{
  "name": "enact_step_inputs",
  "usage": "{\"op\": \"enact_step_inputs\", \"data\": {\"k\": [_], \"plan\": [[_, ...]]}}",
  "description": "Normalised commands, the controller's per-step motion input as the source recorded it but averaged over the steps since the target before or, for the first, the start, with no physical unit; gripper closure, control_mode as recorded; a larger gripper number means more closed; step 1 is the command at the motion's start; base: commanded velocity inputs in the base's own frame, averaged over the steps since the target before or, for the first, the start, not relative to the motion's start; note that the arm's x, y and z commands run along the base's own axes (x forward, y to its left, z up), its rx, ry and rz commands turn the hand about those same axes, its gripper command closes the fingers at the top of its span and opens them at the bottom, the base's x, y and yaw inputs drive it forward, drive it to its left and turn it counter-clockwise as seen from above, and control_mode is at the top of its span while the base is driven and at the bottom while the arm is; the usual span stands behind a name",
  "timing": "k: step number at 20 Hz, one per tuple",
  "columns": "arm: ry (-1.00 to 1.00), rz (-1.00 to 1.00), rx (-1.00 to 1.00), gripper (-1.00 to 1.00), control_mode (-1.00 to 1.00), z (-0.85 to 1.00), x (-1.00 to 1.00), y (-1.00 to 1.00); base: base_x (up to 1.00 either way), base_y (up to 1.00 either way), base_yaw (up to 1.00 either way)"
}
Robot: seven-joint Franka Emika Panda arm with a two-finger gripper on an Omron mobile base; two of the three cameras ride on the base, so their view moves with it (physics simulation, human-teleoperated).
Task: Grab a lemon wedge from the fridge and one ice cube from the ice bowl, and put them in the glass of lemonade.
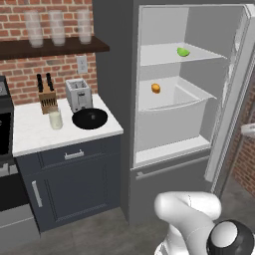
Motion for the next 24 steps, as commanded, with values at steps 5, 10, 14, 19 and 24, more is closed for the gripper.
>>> {"op": "enact_step_inputs", "data": {"k": [5,10,14,19,24], "plan": [[0.01,0.00,0.00,-1.00,-1.00,0.30,-0.57,0.14,0.00,0.00,0.00],[-0.01,0.00,-0.06,-1.00,-1.00,0.54,-0.42,0.58,0.00,0.00,0.00],[0.00,0.00,-0.10,-1.00,-1.00,0.58,-0.56,0.57,0.00,0.00,0.00],[0.01,-0.01,-0.19,-1.00,-1.00,0.48,-0.48,0.73,0.00,0.00,0.00],[0.05,-0.01,-0.42,-1.00,-1.00,0.31,-0.05,0.98,0.00,0.00,0.00]]}}
